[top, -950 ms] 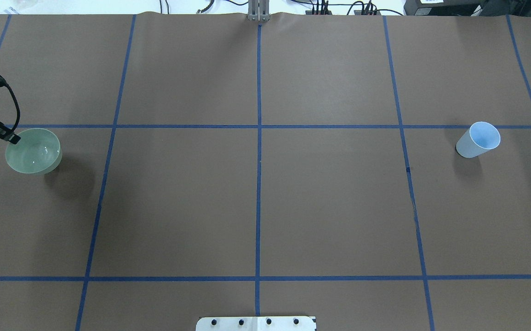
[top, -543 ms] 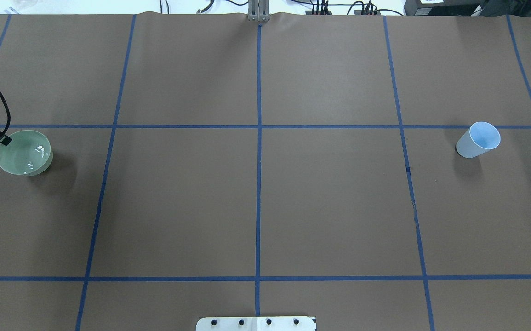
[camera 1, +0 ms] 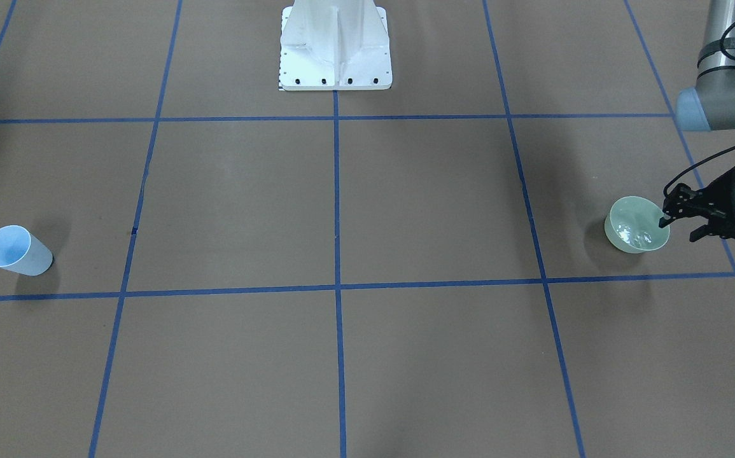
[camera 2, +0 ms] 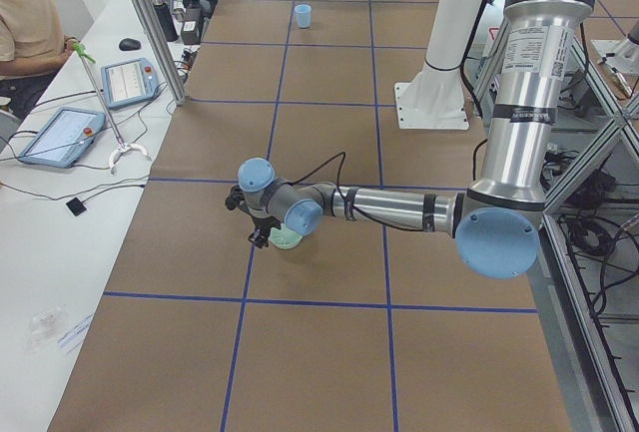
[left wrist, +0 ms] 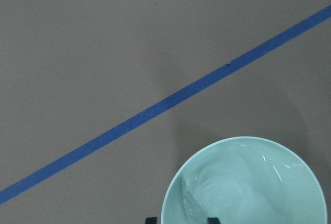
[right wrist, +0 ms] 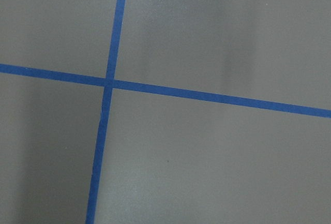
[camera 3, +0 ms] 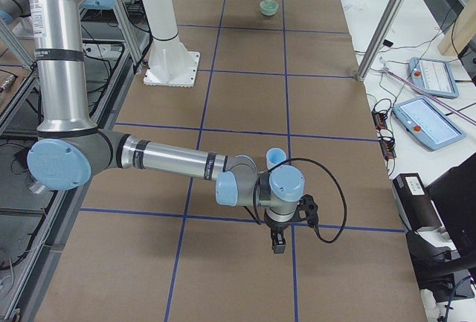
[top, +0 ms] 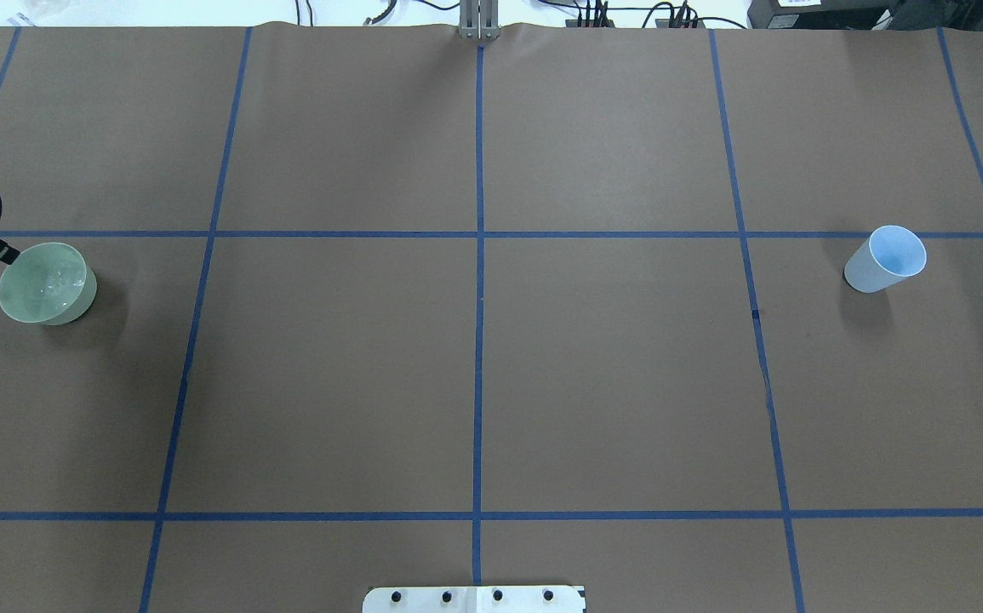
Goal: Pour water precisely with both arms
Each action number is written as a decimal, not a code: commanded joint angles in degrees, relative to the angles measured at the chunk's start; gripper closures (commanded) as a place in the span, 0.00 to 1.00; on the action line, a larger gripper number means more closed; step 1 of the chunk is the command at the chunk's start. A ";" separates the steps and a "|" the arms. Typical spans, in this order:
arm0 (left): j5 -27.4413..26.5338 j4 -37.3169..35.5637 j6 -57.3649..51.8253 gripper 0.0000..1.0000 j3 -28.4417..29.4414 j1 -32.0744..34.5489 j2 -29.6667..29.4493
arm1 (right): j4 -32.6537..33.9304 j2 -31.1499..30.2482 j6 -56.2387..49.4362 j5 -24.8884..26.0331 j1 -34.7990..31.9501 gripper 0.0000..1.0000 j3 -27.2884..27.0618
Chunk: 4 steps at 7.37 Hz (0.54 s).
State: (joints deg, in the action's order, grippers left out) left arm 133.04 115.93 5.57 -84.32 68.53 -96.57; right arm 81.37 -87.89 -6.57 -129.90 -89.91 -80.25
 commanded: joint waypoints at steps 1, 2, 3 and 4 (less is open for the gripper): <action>-0.32 -1.84 -0.21 0.01 -0.14 7.28 -0.64 | -0.07 0.00 0.06 0.00 0.00 0.00 -0.08; -0.41 -5.33 -3.69 0.01 -0.75 9.75 -0.73 | 0.02 0.00 0.06 0.00 0.00 0.00 -0.08; -0.67 -10.94 -10.94 0.01 -0.75 13.78 -1.77 | 0.02 0.00 0.06 0.00 0.00 0.00 -0.08; -0.93 -15.69 -15.89 0.01 -0.84 17.91 -3.00 | -0.07 0.00 0.06 0.00 0.00 0.00 0.00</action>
State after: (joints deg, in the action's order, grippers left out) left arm 132.41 106.27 -3.64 -85.03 81.40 -98.24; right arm 81.36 -87.89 -6.51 -129.90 -89.91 -80.31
